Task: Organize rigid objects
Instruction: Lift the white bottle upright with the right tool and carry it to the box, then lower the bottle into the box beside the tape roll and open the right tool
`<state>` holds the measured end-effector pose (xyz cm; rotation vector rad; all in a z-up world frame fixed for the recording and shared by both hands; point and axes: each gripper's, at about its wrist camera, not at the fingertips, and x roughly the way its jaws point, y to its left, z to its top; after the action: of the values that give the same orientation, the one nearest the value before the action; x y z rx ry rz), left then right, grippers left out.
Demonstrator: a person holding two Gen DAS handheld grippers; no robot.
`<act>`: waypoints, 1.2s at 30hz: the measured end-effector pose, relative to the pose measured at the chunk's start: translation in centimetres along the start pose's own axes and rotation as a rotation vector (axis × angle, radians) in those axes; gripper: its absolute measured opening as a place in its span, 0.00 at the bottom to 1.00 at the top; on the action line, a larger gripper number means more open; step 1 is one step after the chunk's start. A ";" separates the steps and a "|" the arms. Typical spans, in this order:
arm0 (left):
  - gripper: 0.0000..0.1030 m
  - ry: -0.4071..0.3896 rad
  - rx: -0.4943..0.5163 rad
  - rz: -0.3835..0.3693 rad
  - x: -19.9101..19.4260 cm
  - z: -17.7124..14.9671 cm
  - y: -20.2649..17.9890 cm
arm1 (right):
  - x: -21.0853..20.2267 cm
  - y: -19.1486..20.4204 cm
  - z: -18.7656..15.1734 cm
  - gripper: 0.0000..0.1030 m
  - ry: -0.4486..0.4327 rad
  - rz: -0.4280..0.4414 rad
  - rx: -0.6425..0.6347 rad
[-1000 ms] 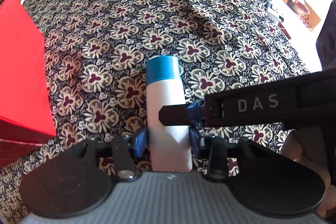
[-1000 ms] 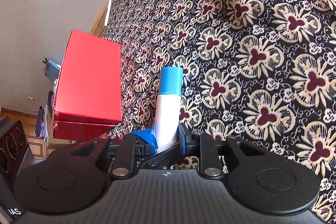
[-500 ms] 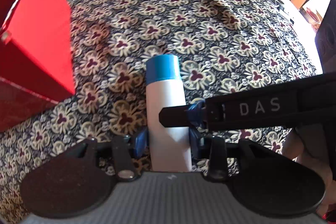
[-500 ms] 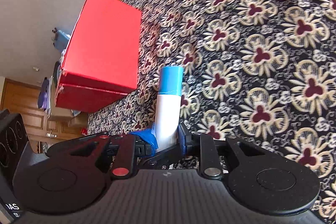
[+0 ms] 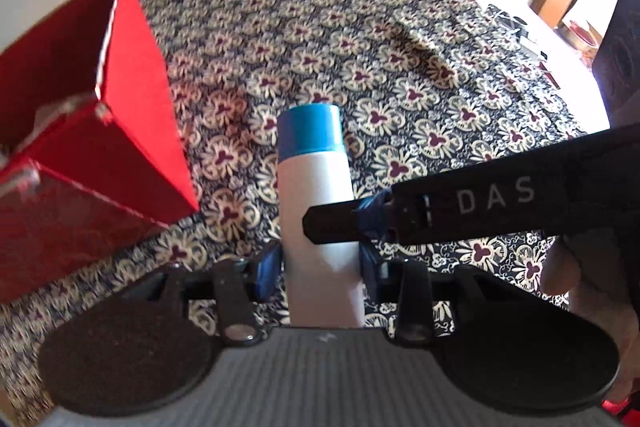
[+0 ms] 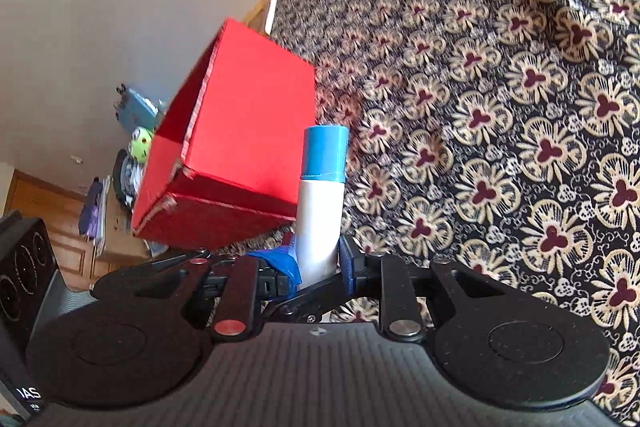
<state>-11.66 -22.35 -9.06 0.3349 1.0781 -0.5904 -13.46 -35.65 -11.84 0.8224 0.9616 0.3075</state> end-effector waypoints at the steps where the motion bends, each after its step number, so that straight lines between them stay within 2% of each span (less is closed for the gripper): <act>1: 0.36 -0.009 0.015 -0.007 -0.4 0.2 0.2 | -0.4 0.3 0.2 0.05 -0.017 -0.001 0.002; 12: 0.36 -0.148 0.133 -0.057 -5.4 1.6 3.3 | 0.2 7.8 1.9 0.05 -0.187 0.021 -0.021; 18: 0.35 -0.245 0.148 -0.047 -8.4 2.5 6.3 | 2.2 12.0 3.9 0.05 -0.216 0.080 -0.076; 23: 0.35 -0.304 0.119 -0.011 -10.3 3.3 9.8 | 4.0 14.4 5.3 0.05 -0.200 0.093 -0.164; 27: 0.35 -0.327 0.078 0.015 -11.4 3.6 13.1 | 7.4 15.8 6.4 0.05 -0.141 0.106 -0.192; 36: 0.35 -0.274 -0.065 0.066 -9.5 3.4 20.5 | 15.5 17.8 7.5 0.05 0.024 0.069 -0.264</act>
<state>-0.13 -5.05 0.46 0.2251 0.8178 -0.5240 3.41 -18.59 -5.73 0.6117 0.8937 0.4946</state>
